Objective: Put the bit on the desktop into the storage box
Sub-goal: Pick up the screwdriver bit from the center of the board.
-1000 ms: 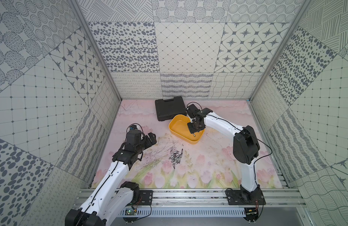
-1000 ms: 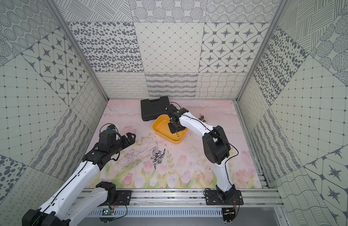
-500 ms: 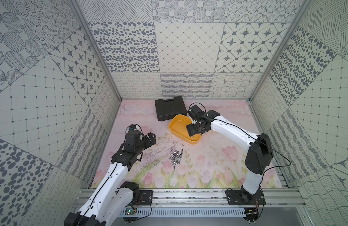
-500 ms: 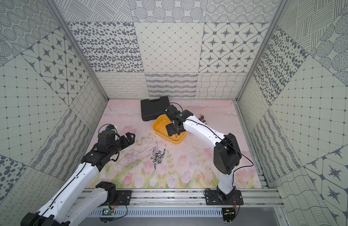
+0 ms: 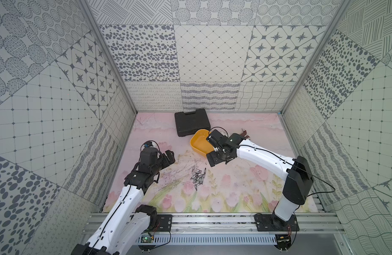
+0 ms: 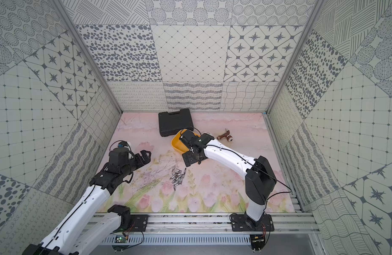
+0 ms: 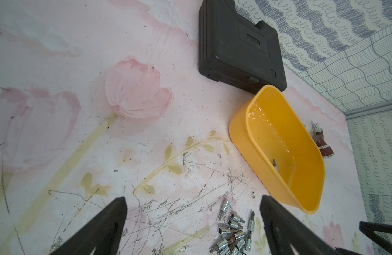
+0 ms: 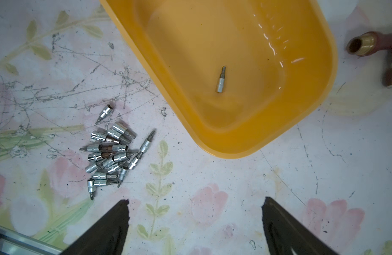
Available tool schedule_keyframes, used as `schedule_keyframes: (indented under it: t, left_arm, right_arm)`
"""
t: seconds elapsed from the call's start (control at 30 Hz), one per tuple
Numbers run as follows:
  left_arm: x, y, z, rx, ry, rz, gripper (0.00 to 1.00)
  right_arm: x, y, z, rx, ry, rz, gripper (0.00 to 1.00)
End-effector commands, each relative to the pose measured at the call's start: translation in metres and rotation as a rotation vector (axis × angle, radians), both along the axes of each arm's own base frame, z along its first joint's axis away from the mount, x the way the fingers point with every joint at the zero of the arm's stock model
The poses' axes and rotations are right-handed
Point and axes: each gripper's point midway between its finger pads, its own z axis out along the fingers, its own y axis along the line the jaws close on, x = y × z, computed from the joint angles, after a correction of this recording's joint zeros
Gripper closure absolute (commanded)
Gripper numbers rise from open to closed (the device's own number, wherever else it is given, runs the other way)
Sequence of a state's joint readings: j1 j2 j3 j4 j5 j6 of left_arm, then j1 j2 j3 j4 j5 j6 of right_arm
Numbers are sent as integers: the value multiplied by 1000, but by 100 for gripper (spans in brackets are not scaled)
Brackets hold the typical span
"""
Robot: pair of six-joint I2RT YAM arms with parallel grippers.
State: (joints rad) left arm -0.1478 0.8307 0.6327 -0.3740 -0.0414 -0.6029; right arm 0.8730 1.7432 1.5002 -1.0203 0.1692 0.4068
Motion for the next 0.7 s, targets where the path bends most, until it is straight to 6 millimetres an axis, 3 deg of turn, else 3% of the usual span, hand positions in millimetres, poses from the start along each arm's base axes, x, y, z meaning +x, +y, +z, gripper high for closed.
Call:
schedule_keyframes:
  t: [0.0,0.3,0.67]
  left_arm:
    - [-2,3,-1,26,12,-4,1]
    - [-6,2,-7,18,31,-6,1]
    - [-7,2,-9,25,40,-12,1]
  right_arm:
    - [-11,7,-4,20,22,-15,3]
    - [-26,36,-22,62,65,-4,6]
    - [-22,54,-47,84,101,-17,32]
